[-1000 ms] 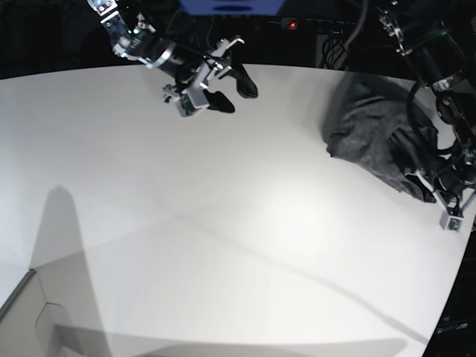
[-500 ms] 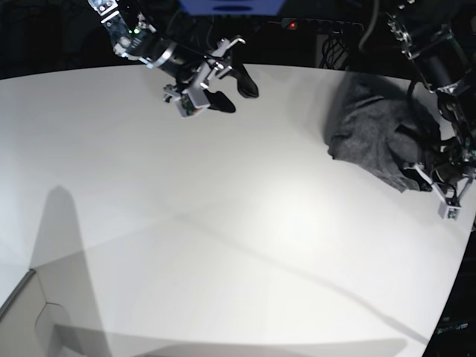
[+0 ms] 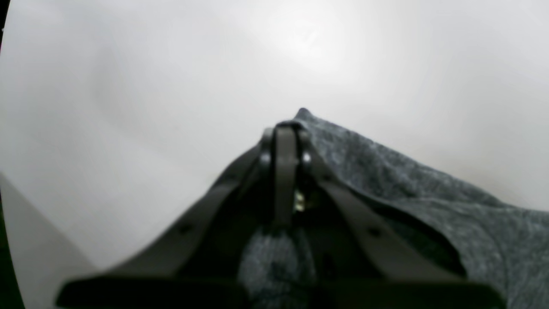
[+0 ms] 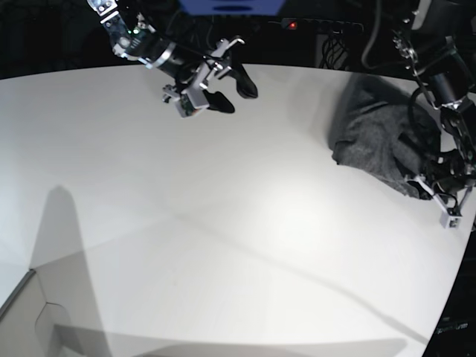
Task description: Layout the t-shirt on the table in an organized manner, then fold the t-shirt properly
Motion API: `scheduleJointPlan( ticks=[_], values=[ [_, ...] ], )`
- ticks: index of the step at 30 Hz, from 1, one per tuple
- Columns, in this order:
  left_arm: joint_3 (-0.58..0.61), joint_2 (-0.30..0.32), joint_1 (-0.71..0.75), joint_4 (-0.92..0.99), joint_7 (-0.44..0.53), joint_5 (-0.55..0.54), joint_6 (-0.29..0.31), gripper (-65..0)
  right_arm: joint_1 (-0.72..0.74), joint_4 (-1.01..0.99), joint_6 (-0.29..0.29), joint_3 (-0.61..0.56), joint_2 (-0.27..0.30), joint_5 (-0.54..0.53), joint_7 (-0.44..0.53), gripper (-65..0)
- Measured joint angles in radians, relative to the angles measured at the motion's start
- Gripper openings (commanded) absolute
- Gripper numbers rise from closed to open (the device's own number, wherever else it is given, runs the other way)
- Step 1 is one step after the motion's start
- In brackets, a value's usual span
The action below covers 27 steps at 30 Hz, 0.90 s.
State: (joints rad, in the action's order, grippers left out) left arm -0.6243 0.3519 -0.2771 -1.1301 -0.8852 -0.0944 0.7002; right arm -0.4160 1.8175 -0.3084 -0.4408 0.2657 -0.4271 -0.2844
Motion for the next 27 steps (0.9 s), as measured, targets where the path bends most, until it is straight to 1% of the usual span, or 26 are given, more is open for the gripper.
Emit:
scheduleJointPlan(
  ticks=[5,8,9,10,11,16,18,19,21,23,24,27],
  values=[
    [-0.002,0.0,-0.018,0.001,0.016,0.085,0.0,-64.5,0.0,0.0,0.0,0.0,0.0,0.0,0.0,-31.5],
    [-0.002,0.0,-0.029,0.001,0.024,0.09,0.0,-64.2,0.0,0.0,0.0,0.0,0.0,0.0,0.0,-31.5],
    [-0.002,0.0,-0.028,-0.001,0.023,0.09,0.0,-62.8,0.0,0.0,0.0,0.0,0.0,0.0,0.0,-31.5],
    [-0.002,0.0,-0.028,-0.002,0.021,0.09,0.0,-60.1,0.0,0.0,0.0,0.0,0.0,0.0,0.0,-31.5],
    [-0.003,0.0,-0.028,-0.002,0.021,0.091,0.0,-55.2,0.0,0.0,0.0,0.0,0.0,0.0,0.0,-31.5],
    [-0.003,0.0,-0.028,-0.003,0.021,0.09,0.0,-25.0,0.0,0.0,0.0,-0.001,0.0,0.0,0.0,-31.5],
    [-0.004,0.0,-0.028,-0.003,0.022,0.09,0.0,-19.5,0.0,0.0,0.0,-0.001,0.0,0.0,0.0,-31.5],
    [-0.021,-0.003,-0.029,-0.003,0.022,0.089,0.001,-19.1,0.0,0.0,0.0,-0.001,0.0,0.0,0.0,-31.5],
    [-0.097,-0.01,-0.029,-0.019,0.013,0.082,0.003,-19.3,0.0,0.0,0.0,-0.001,0.0,0.0,-0.001,-31.5],
    [-0.16,-0.001,-0.027,-0.062,-0.056,0.092,0.0,-19.2,0.0,0.0,0.0,-0.001,0.0,0.0,0.0,-31.5],
    [-0.182,0.002,-0.024,-0.089,-0.082,0.095,-0.001,-19.2,0.0,0.0,0.0,-0.001,0.0,0.0,0.0,-31.5],
    [-0.204,0.007,-0.013,-0.156,-0.095,0.093,-0.001,-19.2,0.0,0.0,0.0,-0.001,0.0,0.0,0.0,-31.5]
  ],
)
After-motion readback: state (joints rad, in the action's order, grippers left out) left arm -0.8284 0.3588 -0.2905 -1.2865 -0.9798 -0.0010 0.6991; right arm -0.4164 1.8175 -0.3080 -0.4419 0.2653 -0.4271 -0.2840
